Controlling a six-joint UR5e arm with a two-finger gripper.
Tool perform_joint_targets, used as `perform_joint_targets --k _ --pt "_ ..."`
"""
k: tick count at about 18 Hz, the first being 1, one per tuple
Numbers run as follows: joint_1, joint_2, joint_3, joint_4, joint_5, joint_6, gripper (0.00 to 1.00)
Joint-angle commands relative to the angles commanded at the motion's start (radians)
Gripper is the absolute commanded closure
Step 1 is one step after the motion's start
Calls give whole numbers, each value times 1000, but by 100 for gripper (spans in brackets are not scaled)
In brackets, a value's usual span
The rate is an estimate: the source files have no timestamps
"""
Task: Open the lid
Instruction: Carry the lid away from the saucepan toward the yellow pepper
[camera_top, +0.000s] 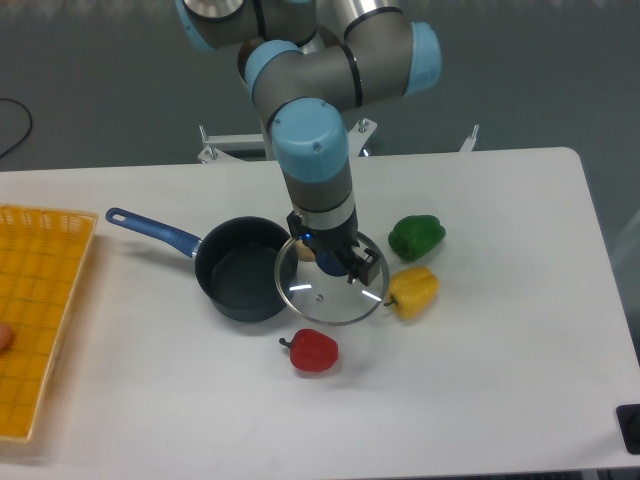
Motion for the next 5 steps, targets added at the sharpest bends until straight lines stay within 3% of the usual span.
perform_joint_targets --k 5 --pt "-1 0 -3 0 0 0 39"
